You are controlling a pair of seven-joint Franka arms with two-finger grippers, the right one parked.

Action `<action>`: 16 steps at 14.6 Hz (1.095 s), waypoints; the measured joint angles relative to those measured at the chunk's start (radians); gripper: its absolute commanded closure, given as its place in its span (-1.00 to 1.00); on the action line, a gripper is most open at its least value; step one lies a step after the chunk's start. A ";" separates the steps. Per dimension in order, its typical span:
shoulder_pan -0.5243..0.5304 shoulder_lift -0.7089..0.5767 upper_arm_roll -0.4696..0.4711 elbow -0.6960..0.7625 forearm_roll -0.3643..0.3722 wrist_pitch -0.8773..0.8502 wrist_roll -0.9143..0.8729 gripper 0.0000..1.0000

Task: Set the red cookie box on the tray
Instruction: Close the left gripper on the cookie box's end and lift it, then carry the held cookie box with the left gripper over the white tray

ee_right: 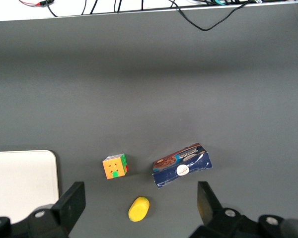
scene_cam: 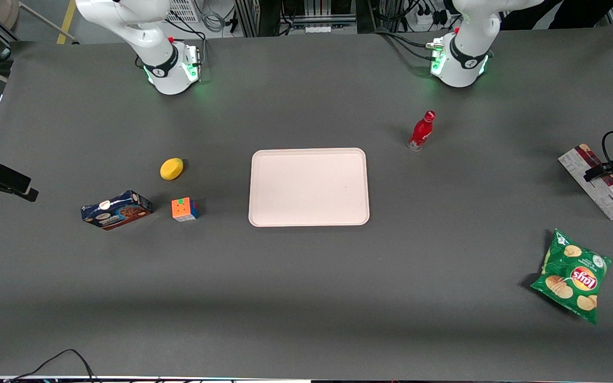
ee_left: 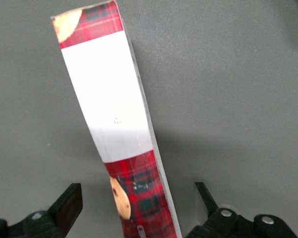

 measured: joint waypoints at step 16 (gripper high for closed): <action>-0.010 0.090 -0.008 0.121 -0.086 0.016 0.152 0.60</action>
